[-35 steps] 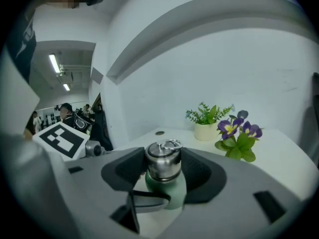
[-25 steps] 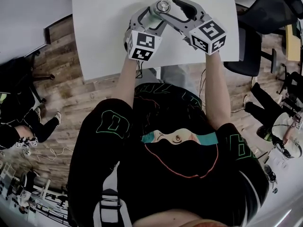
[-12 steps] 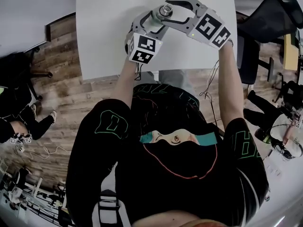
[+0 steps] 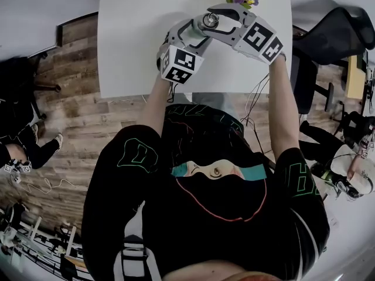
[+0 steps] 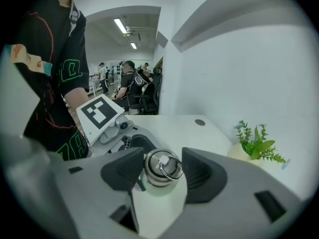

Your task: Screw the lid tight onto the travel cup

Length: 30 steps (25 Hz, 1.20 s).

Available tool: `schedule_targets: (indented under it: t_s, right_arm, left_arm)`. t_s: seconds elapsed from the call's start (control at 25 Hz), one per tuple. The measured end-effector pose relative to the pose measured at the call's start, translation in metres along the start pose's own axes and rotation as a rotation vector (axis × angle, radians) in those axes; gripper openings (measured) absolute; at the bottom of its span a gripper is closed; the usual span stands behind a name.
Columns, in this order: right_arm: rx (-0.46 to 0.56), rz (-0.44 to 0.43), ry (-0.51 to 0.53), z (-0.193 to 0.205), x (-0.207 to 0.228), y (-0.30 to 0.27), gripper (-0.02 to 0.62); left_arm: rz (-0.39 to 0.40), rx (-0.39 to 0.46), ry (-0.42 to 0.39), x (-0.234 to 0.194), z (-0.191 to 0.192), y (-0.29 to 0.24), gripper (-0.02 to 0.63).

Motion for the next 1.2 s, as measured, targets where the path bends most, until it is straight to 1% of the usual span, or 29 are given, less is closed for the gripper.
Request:
schedule_targets:
  t_s: [0.12,0.2,0.52,0.64,0.72,0.84,1.0,1.2]
  right_arm:
    - [0.027,0.02,-0.014,0.002,-0.001,0.001,0.243]
    - [0.049,0.056,-0.031,0.005,-0.003,0.002,0.242]
    - [0.135,0.254,-0.117,0.01,-0.02,0.0,0.241]
    - [0.175,0.333,-0.175,0.013,-0.026,0.0,0.241]
    - [0.205,0.371,-0.226,0.016,-0.027,0.0,0.241]
    - [0.231,0.408,-0.288,0.021,-0.028,0.003,0.24]
    - [0.235,0.446,-0.31,0.021,-0.032,0.004,0.235]
    - [0.258,0.456,-0.349,0.022,-0.035,0.006,0.222]
  left_arm:
    - [-0.001,0.0,0.0,0.0,-0.001,-0.001,0.319]
    - [0.0,-0.003,0.0,0.0,-0.001,-0.001,0.319]
    - [0.003,0.006,0.001,-0.002,0.0,0.0,0.319]
    - [0.004,-0.003,0.001,-0.001,-0.001,0.0,0.319]
    - [0.003,-0.016,0.002,-0.001,-0.003,-0.001,0.319]
    - [0.006,-0.019,0.001,0.0,-0.004,-0.002,0.319]
    - [0.007,-0.014,0.001,0.0,-0.004,-0.002,0.319]
    - [0.011,-0.008,0.0,-0.001,-0.004,-0.001,0.319]
Point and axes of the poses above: the fingertips, and each gripper's own axes: y backward along the fingers, x to its right, z out of its underside, the point moved 10 cm from there along y, backward along the fingers, and after that the axes turned 1 degree about -y, right-handed, at the moved point
